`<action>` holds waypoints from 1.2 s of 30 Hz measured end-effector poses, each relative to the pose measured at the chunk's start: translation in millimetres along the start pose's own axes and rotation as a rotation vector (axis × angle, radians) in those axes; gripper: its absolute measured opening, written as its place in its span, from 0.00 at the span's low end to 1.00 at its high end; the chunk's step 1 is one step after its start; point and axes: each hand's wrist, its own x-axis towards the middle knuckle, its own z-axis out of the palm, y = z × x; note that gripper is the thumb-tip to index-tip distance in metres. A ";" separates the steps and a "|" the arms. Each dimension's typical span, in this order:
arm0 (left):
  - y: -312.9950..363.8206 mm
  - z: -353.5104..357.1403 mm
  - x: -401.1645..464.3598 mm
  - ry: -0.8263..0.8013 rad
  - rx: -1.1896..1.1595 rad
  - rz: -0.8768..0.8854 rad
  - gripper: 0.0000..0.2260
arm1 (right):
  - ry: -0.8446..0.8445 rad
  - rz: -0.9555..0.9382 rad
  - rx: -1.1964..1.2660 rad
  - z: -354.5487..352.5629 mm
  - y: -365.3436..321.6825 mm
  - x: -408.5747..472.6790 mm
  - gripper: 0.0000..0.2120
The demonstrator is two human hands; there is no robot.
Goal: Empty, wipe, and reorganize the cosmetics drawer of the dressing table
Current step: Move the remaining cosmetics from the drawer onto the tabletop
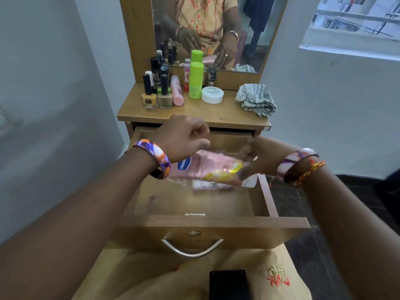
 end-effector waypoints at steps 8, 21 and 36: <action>24.8 12.0 27.9 0.432 -0.089 0.024 0.25 | 0.150 0.190 0.896 -16.6 6.1 5.9 0.14; 10.3 47.6 86.9 0.195 -0.176 -0.082 0.23 | 0.345 0.221 1.217 -20.3 -16.2 73.7 0.16; 5.7 57.6 115.5 0.220 -0.111 -0.063 0.19 | 0.465 0.204 1.225 -13.5 5.4 78.4 0.08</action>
